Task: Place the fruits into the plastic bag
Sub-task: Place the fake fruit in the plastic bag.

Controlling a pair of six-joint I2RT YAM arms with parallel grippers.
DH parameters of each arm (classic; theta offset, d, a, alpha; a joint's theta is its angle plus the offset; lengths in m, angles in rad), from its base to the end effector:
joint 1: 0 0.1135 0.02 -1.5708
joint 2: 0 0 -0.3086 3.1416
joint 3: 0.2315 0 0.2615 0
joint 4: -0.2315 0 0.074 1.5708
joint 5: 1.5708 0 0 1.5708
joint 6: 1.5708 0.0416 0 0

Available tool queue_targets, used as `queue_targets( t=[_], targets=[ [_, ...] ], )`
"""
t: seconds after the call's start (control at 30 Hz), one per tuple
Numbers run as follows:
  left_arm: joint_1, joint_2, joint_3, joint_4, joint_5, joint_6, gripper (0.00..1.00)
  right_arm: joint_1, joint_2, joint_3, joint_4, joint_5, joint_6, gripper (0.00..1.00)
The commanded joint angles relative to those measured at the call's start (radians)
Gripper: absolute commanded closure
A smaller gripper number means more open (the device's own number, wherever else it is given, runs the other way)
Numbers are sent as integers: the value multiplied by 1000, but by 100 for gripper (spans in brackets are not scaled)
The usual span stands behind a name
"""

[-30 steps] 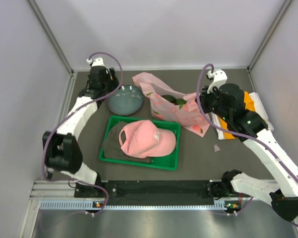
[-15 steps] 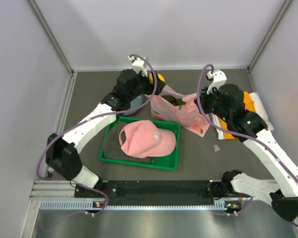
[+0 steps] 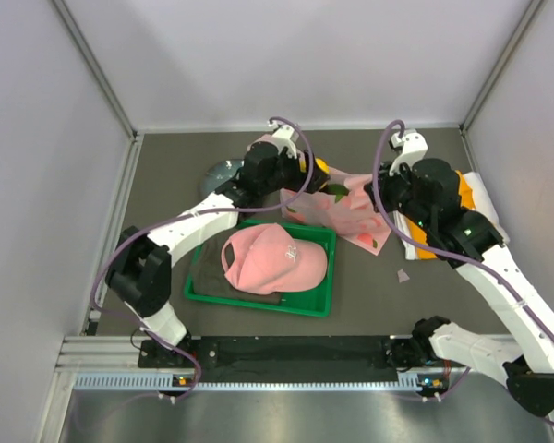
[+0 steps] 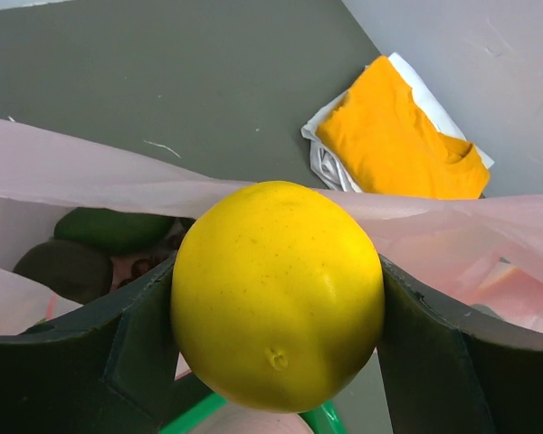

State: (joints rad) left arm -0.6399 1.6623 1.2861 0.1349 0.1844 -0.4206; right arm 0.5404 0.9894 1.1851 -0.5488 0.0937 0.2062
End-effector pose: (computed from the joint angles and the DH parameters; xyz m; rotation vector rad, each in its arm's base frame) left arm 0.3312 -0.2560 0.3556 0.3450 1.8745 -0.9051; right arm 0.1708 0.0979 0.4398 -0.2605 1.9264 0.4092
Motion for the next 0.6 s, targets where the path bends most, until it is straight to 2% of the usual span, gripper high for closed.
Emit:
queue_targets(
  t=[0.0,0.27,0.57],
  targets=[
    [-7,36,-4,74,35,-14,70,0,-38,16,13,18,16,100],
    [-21,201,165,-83,79,8,69,-2,-49,11,9,14,18,100],
    [-35,303,292,-9,107,-46,65,-2,-52,-1,16,15,24,100]
  ],
)
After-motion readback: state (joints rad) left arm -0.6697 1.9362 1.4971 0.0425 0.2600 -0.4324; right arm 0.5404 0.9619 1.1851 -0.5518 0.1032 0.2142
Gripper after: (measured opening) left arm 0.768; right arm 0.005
